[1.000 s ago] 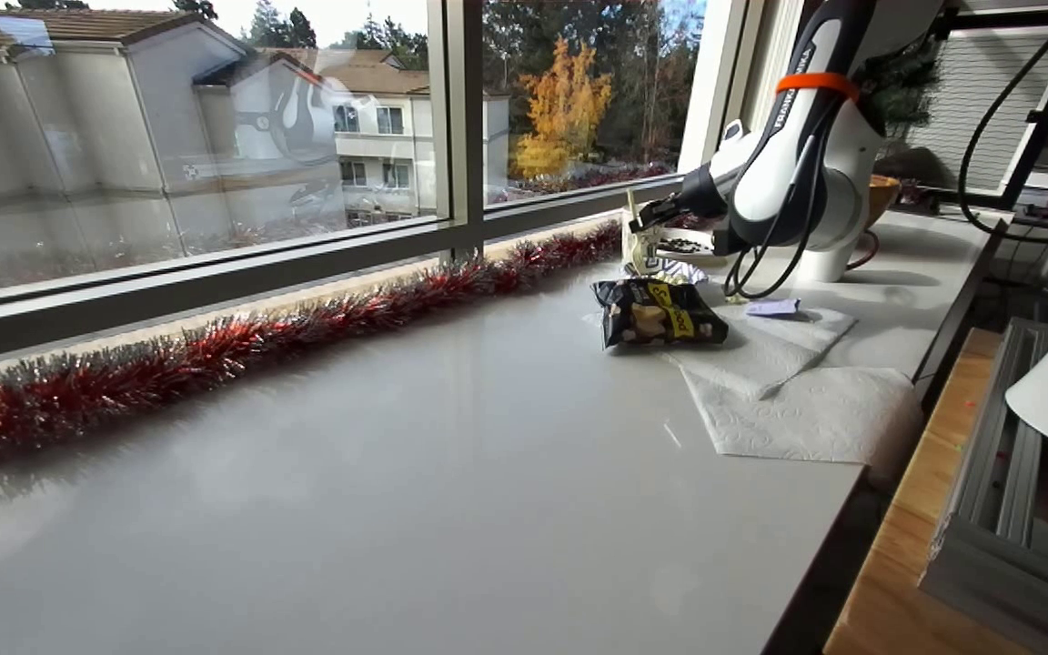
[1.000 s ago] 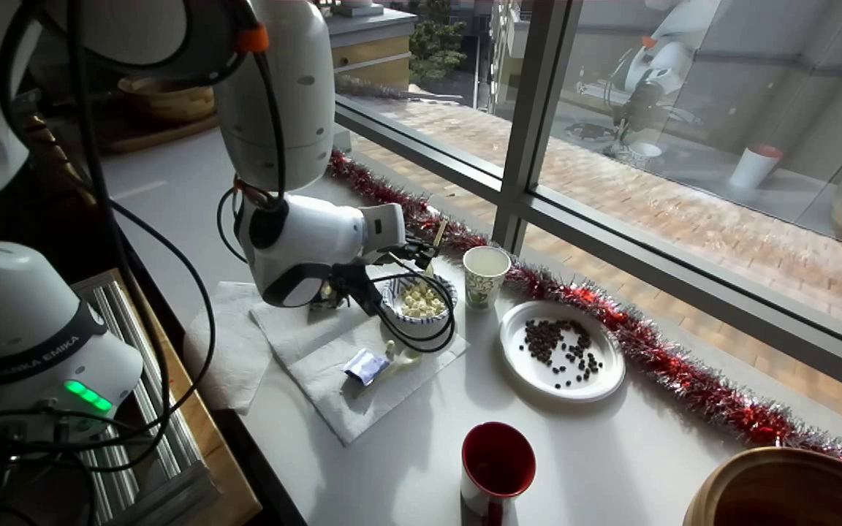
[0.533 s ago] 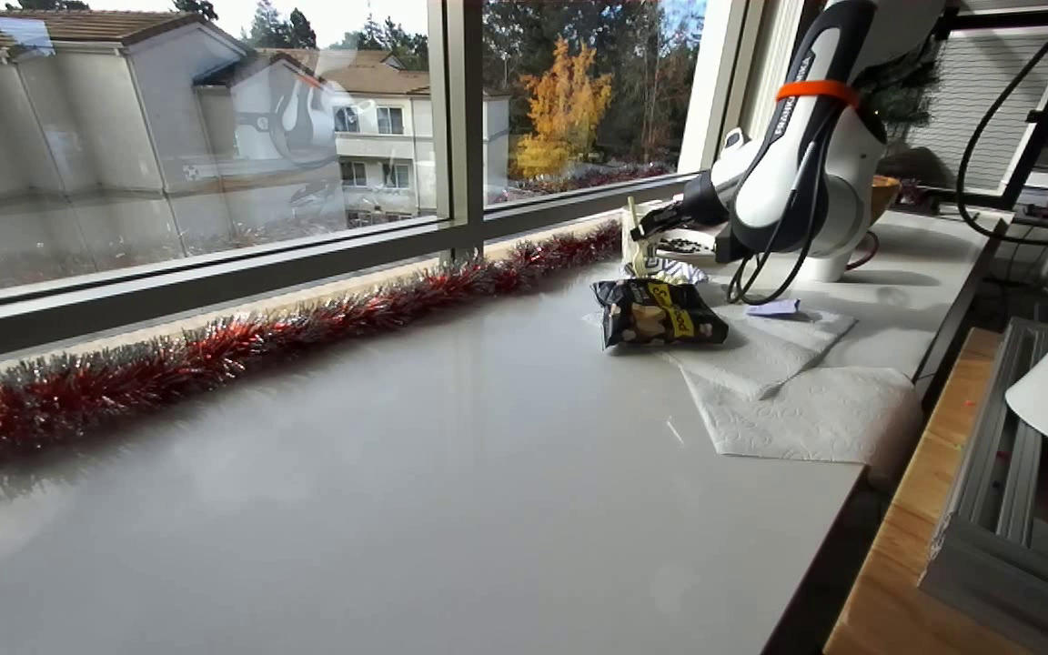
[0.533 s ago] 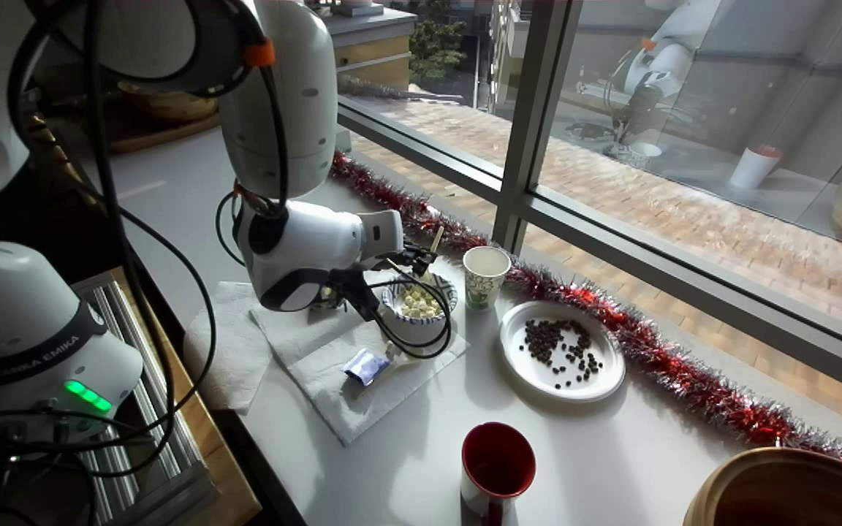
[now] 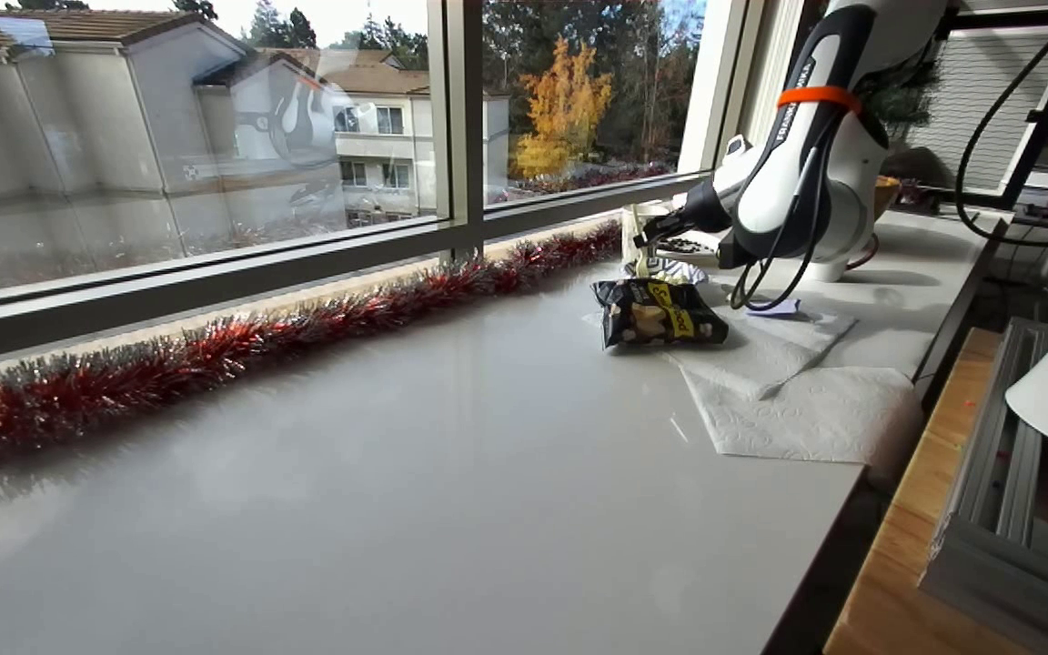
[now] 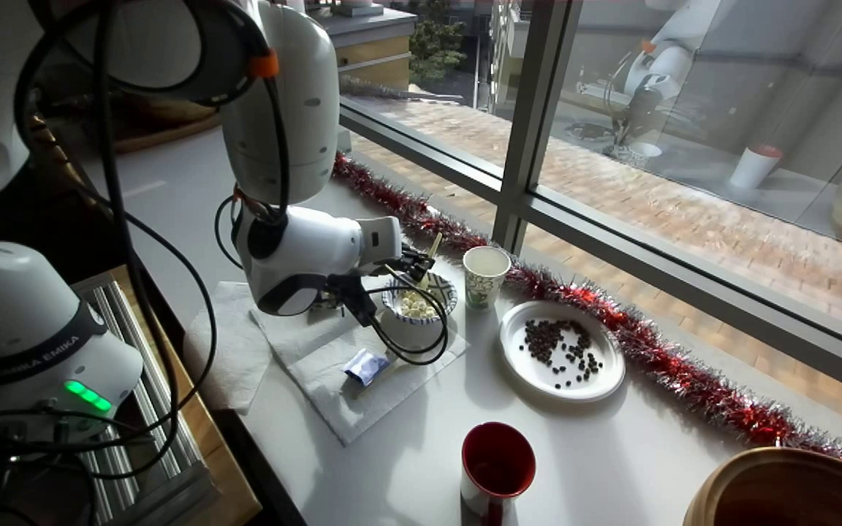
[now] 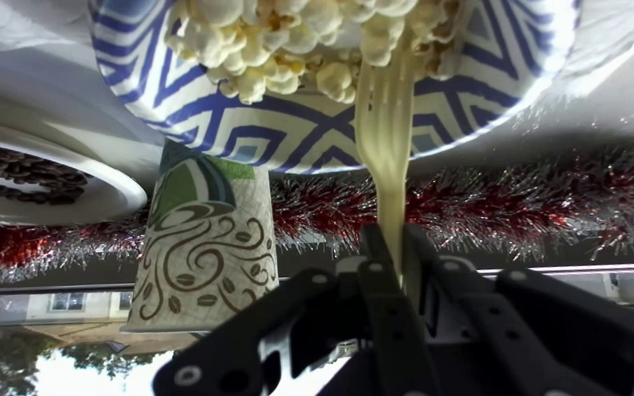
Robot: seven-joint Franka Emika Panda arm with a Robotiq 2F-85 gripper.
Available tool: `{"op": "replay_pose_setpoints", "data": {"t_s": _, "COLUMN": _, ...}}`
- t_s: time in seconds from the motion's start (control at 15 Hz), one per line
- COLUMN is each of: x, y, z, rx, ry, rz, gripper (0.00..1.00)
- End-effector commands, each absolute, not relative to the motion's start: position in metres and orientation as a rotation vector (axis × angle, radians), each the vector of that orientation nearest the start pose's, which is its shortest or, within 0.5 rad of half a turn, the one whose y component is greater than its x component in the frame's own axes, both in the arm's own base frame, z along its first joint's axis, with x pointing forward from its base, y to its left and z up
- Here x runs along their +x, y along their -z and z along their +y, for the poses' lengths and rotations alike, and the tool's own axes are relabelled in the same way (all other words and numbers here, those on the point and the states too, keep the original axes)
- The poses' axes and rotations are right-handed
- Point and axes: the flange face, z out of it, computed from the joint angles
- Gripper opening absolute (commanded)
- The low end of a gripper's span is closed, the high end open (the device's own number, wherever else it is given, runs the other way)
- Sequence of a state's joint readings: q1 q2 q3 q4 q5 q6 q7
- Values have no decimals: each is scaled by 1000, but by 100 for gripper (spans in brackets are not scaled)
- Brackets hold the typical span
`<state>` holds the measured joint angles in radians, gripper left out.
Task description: Pick up the folk and get a popcorn from the bowl
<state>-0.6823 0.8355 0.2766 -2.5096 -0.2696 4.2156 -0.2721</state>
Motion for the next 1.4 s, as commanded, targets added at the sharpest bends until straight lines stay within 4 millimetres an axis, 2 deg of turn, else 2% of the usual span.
{"op": "replay_pose_setpoints", "data": {"t_s": 0.0, "x": 412, "y": -105, "z": -133, "rx": -2789, "ry": 1472, "rz": 93, "gripper": 3}}
{"op": "replay_pose_setpoints", "data": {"t_s": 0.6, "x": 412, "y": -99, "z": -141, "rx": -2824, "ry": 1444, "rz": 92, "gripper": 3}}
{"op": "replay_pose_setpoints", "data": {"t_s": 1.07, "x": 419, "y": -127, "z": -134, "rx": -2777, "ry": 1514, "rz": 66, "gripper": 3}}
{"op": "replay_pose_setpoints", "data": {"t_s": 1.33, "x": 422, "y": -144, "z": -142, "rx": -2767, "ry": 1571, "rz": 83, "gripper": 3}}
